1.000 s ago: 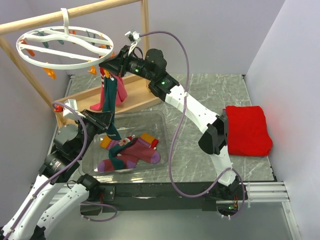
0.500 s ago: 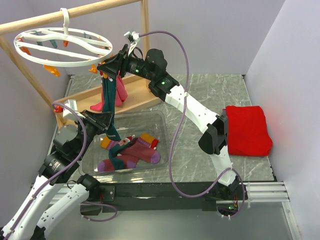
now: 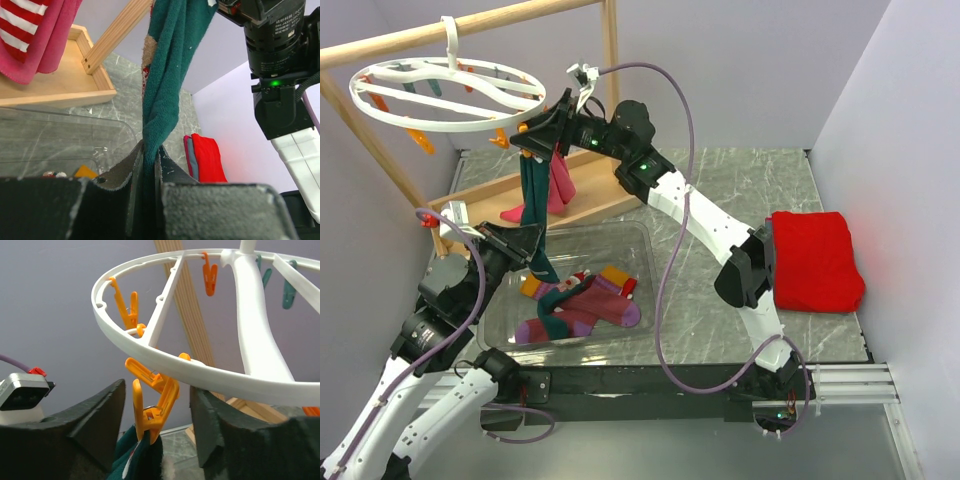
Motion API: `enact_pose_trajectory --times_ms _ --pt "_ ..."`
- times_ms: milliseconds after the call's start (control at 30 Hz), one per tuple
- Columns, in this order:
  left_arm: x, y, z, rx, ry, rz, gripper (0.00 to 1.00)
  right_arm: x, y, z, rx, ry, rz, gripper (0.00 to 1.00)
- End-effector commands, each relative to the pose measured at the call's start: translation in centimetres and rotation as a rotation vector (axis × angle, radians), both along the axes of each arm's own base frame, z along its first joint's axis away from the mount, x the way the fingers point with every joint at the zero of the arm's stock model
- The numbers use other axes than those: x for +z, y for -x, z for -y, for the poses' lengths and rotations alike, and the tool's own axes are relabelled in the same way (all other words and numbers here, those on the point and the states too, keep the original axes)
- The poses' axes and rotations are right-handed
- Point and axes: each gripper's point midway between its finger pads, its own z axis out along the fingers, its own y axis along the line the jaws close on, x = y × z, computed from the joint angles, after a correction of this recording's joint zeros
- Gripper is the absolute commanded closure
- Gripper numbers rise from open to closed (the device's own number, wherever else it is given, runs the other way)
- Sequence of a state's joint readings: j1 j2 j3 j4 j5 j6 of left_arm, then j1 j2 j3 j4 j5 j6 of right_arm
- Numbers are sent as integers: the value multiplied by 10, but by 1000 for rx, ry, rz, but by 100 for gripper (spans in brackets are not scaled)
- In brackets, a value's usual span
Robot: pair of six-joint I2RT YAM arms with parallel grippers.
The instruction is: Remove the socks clipped to the hanger
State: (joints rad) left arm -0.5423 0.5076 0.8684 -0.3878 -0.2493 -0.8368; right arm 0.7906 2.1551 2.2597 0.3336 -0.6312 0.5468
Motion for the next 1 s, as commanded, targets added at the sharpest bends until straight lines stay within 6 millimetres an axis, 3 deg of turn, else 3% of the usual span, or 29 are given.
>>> enact_pose_trajectory --times_ms 0,133,233,467,600,767,900,933,967 --pt "8 6 3 -29 17 6 86 38 8 12 30 -113 95 43" --pt "8 6 2 -26 15 7 86 43 10 14 27 -130 98 49" --pt "7 7 1 -23 15 5 86 44 8 15 25 -135 90 60" --pt "3 6 1 -23 14 -2 86 46 6 15 30 -135 78 100" --pt "-6 5 2 -22 9 -19 86 44 1 14 12 -129 58 100" --pt "-32 1 7 -31 -9 -70 86 44 -7 15 -17 -132 -17 100" --pt "-45 -9 2 19 -44 -89 87 46 -4 16 14 -155 -155 100" --pt "-46 -15 0 42 -63 -91 87 54 1 21 32 -181 -202 100" --pt "-45 -18 -2 58 -73 -82 87 45 -1 19 34 -172 -243 100"
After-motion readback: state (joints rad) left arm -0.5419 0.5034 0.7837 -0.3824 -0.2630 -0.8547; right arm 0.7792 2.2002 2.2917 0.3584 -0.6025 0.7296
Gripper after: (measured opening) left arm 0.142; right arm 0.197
